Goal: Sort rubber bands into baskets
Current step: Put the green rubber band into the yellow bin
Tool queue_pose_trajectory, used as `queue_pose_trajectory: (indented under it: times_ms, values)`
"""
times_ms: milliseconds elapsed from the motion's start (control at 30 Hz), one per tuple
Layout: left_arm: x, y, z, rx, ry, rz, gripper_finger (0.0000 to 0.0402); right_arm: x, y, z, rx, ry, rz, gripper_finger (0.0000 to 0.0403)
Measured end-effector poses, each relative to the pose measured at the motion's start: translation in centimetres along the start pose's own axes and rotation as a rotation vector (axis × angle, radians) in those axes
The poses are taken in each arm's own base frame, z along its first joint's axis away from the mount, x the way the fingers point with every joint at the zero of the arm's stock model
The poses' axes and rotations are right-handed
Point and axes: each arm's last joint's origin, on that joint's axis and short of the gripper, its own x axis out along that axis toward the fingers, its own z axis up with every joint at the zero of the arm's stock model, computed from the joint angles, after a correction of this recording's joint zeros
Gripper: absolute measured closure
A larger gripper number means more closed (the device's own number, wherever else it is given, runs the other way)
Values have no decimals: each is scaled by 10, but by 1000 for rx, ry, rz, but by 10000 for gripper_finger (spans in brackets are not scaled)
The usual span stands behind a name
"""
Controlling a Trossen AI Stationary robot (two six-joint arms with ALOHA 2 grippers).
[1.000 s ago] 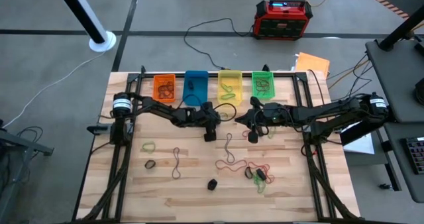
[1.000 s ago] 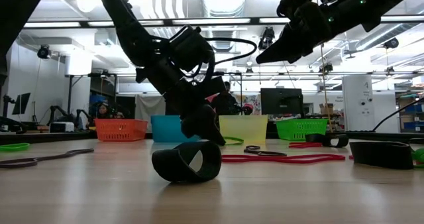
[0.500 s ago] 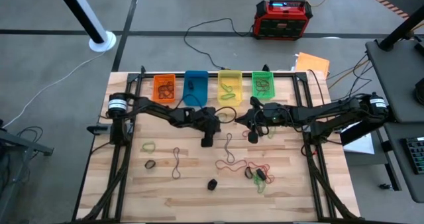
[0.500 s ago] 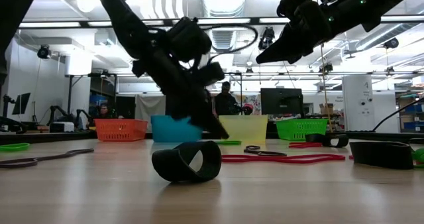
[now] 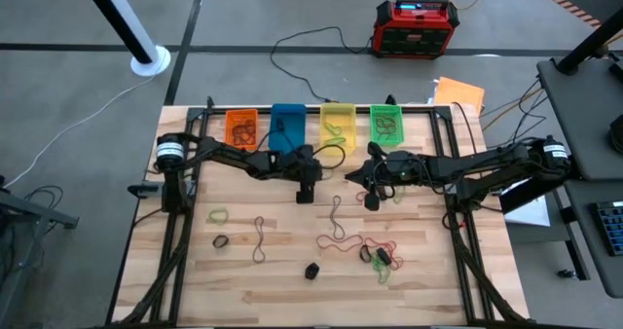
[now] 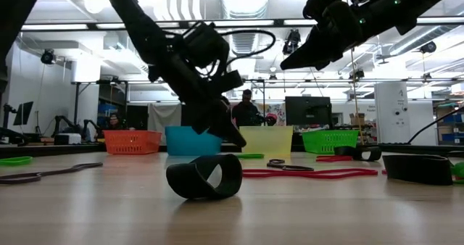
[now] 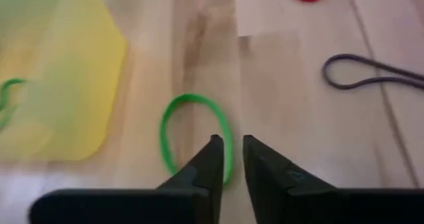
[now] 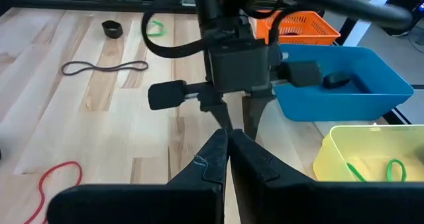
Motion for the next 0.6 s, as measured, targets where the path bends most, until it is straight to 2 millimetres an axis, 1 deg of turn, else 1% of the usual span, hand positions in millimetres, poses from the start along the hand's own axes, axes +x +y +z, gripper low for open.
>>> queue_pose_trajectory:
  times_ms: [133, 267, 433, 600]
  values:
    - [6, 2, -7, 10, 26, -12, 317, 0, 0, 0, -1, 2, 0, 394]
    - [7, 1, -8, 29, 30, -15, 295, 0, 0, -1, -9, 4, 0, 394]
    - [10, 3, -11, 26, 53, 28, 291, 0, 0, -3, -14, 9, 0, 394]
    - [16, 2, -15, 32, 63, 26, 302, 0, 0, -3, -10, 11, 0, 394]
